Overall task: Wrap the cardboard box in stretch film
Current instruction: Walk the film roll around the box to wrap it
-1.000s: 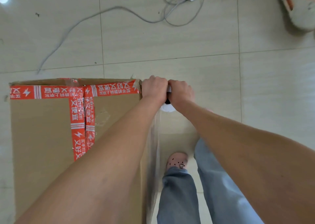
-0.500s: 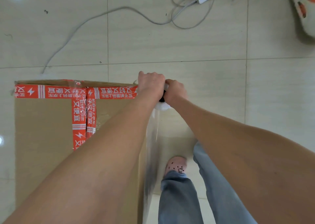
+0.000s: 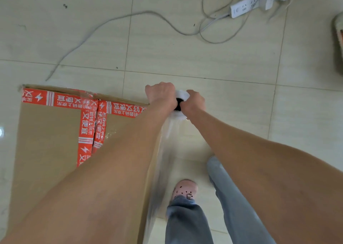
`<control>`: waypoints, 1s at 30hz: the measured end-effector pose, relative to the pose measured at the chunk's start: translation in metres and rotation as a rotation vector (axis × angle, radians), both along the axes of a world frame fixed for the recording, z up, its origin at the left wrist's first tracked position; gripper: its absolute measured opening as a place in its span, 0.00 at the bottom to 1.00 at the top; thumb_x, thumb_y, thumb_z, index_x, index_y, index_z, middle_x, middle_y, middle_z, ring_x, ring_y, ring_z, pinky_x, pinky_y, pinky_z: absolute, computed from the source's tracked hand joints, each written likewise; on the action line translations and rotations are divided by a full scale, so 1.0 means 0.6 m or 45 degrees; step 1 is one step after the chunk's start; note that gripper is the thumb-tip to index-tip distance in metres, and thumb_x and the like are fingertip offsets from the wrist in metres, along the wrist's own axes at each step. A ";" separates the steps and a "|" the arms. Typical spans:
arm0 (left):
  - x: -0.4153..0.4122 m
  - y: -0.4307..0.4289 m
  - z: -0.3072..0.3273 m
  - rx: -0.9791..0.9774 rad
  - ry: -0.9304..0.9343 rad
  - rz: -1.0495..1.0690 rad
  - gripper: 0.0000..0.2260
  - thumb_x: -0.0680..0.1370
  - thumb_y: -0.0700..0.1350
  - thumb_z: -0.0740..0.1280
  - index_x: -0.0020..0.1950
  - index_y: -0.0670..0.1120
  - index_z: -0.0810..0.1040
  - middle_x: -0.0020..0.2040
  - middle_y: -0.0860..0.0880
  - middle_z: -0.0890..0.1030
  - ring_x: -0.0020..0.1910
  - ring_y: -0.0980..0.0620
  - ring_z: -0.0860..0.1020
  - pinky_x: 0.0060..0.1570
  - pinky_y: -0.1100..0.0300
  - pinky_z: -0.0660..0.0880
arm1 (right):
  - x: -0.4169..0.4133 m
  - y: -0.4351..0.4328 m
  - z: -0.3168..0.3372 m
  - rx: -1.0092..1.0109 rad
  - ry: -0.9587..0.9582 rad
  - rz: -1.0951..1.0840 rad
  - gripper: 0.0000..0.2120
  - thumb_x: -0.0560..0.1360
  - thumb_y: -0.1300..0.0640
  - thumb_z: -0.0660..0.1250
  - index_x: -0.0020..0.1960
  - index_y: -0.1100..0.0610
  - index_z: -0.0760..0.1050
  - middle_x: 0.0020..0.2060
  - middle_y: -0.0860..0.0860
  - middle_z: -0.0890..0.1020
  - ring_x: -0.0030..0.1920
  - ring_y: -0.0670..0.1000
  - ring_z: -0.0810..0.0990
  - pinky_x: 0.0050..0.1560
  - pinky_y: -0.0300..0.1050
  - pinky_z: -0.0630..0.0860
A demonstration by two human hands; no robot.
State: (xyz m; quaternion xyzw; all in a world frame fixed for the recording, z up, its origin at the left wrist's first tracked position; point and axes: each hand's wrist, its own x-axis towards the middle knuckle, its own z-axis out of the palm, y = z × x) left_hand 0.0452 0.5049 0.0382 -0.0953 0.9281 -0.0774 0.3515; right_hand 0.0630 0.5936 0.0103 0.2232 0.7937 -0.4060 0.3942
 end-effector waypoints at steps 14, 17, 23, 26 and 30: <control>-0.053 -0.045 -0.005 0.134 0.120 0.410 0.11 0.71 0.45 0.69 0.36 0.46 0.67 0.35 0.49 0.70 0.39 0.46 0.72 0.36 0.59 0.67 | -0.087 -0.022 -0.001 0.047 0.127 0.405 0.32 0.73 0.59 0.64 0.75 0.50 0.57 0.62 0.54 0.74 0.58 0.57 0.75 0.44 0.45 0.71; -0.059 -0.044 -0.001 0.165 0.086 0.484 0.07 0.73 0.43 0.68 0.41 0.46 0.70 0.41 0.48 0.73 0.40 0.46 0.72 0.37 0.59 0.68 | -0.089 -0.024 -0.002 -0.119 -0.132 0.217 0.30 0.74 0.59 0.64 0.74 0.50 0.60 0.63 0.54 0.73 0.59 0.58 0.76 0.53 0.52 0.78; -0.070 -0.051 -0.006 0.326 0.049 0.512 0.10 0.74 0.40 0.64 0.55 0.45 0.76 0.52 0.45 0.78 0.52 0.45 0.78 0.42 0.56 0.72 | -0.118 -0.043 0.001 -0.064 -0.017 0.339 0.27 0.73 0.63 0.60 0.71 0.48 0.67 0.63 0.52 0.75 0.54 0.57 0.77 0.49 0.50 0.79; -0.079 -0.062 -0.010 0.326 0.089 0.562 0.06 0.73 0.39 0.64 0.49 0.42 0.76 0.49 0.45 0.78 0.47 0.45 0.78 0.40 0.57 0.72 | -0.136 -0.053 -0.003 -0.045 0.067 0.473 0.25 0.72 0.63 0.60 0.68 0.47 0.70 0.61 0.51 0.76 0.54 0.56 0.77 0.44 0.46 0.74; -0.085 -0.091 -0.009 0.302 0.100 0.689 0.05 0.74 0.42 0.66 0.42 0.44 0.70 0.41 0.48 0.73 0.40 0.47 0.73 0.38 0.59 0.68 | -0.162 -0.086 0.005 0.013 0.177 0.722 0.25 0.70 0.62 0.61 0.64 0.43 0.73 0.57 0.52 0.78 0.53 0.58 0.77 0.41 0.44 0.70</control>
